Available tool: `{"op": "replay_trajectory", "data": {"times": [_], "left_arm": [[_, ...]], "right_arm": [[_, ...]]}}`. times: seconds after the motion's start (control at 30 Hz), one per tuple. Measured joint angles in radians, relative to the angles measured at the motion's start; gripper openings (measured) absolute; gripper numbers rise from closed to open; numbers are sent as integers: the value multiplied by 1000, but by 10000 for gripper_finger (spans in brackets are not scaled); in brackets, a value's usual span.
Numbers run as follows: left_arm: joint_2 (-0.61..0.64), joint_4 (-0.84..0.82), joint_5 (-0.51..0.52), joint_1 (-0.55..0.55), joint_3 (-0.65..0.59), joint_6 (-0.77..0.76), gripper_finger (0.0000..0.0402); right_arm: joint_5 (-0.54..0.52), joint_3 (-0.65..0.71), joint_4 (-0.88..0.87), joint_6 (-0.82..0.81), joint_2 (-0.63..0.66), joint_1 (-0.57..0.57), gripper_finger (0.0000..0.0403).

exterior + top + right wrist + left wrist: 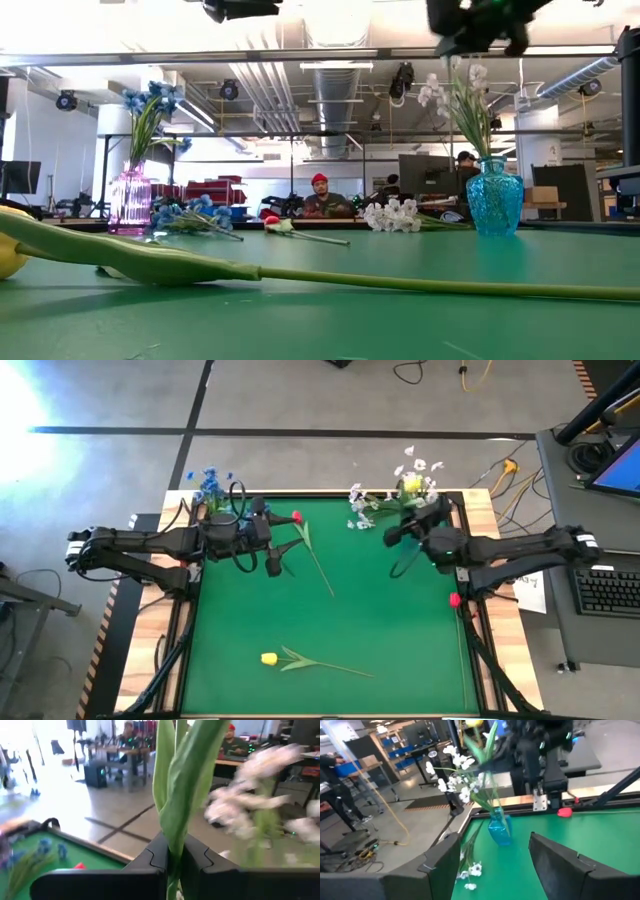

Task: Sort flowers into vase by color
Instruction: Put the top yellow tulip into the purple vase

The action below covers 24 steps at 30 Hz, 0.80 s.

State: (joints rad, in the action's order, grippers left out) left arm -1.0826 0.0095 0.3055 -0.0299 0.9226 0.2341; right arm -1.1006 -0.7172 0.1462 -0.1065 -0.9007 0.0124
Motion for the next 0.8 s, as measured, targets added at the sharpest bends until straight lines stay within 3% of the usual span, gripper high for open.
{"op": "replay_trajectory", "data": {"times": [0.37, 0.57, 0.8], "left_arm": [[1, -48, 27, -1, 0, 12, 224], [-1, -55, 28, -13, 0, 12, 223], [-9, -54, 28, -27, -1, 12, 223]], "right_arm": [[-9, 1, -124, -6, 204, 0, 18], [-166, 4, -229, 8, 231, 0, 18], [-254, 11, -228, 3, 220, -16, 18]]}}
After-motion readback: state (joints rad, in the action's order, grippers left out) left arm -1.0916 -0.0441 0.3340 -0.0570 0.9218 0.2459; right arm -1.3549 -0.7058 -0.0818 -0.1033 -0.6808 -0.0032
